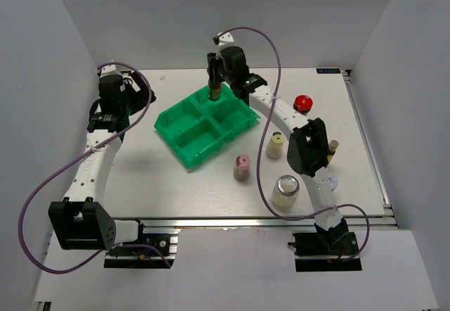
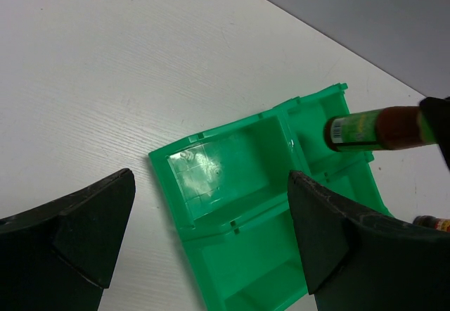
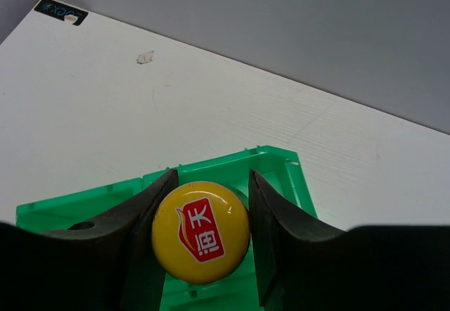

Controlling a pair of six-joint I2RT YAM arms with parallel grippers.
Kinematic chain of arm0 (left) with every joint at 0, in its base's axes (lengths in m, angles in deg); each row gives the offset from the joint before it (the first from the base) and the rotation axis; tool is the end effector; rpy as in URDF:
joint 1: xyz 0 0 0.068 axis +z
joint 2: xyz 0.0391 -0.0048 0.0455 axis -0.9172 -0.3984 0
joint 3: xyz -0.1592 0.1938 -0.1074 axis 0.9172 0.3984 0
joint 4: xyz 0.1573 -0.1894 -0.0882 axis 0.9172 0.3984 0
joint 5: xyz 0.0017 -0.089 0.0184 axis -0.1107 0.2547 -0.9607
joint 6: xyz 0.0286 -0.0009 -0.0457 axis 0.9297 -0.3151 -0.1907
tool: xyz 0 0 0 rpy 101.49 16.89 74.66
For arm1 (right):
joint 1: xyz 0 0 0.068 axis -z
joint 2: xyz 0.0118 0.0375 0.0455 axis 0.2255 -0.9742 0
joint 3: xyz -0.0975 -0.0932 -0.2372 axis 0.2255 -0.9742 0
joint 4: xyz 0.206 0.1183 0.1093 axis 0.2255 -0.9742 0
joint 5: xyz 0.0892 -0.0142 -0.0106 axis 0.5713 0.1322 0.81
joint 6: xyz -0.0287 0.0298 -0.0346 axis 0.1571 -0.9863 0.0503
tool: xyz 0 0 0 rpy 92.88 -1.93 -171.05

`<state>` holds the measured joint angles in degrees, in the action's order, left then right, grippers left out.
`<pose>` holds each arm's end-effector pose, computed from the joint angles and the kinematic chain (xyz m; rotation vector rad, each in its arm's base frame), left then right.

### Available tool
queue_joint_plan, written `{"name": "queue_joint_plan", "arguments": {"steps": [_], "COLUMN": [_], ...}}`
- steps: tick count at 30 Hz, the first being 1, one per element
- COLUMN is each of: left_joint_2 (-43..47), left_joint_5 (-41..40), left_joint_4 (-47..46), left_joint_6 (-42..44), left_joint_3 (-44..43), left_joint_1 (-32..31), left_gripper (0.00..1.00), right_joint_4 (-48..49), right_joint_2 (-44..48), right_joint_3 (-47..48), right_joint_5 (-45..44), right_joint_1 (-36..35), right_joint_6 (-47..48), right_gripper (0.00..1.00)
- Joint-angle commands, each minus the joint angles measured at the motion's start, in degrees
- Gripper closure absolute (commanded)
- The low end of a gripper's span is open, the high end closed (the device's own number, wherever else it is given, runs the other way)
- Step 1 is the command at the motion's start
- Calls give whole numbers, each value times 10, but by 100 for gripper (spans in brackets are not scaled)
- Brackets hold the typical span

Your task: Organize the condiment bottles

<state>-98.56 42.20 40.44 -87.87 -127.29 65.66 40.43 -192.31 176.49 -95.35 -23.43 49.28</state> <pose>0.2962 -0.0016 0.3532 -0.5126 1.9977 -0.2209 0.4376 0.3154 0.3423 -0.3275 1.7508 0.3894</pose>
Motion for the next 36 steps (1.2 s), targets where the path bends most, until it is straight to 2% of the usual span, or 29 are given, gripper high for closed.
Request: {"name": "queue_joint_plan", "arguments": {"steps": [1,5,11,12,14,15,21,30,36], "left_joint_2": [19,25,26,25,25,24,19,2,-4], "left_joint_5": [2,-4,-5,-4,-4,-6,-8,-16,-23], "left_joint_4": [-9,-11,-8,-6,-2,1,9,48,65], "left_joint_6": [7,10,10,9,9,9,8,-2,-13], "left_joint_3": [2,11,15,15,12,11,8,-34,-46], "left_joint_1": [1,1,1,1,1,1,1,1,1], "left_gripper": [2,2,2,2,2,2,2,2,2], "right_joint_4": [155,158,162,163,166,171,165,134,101], "right_joint_2": [-11,-50,-61,-61,-57,-55,-48,36,195], "right_joint_3": [64,57,22,16,-5,-11,-18,-31,-192], "right_joint_5": [-2,5,-16,-25,-28,-27,-17,-35,-86], "right_joint_1": [-11,-22,-40,-40,-43,-43,-43,-39,-5], "right_joint_6": [16,11,30,32,33,33,34,32,13], "right_gripper": [100,100,100,86,67,52,11,11,11]}}
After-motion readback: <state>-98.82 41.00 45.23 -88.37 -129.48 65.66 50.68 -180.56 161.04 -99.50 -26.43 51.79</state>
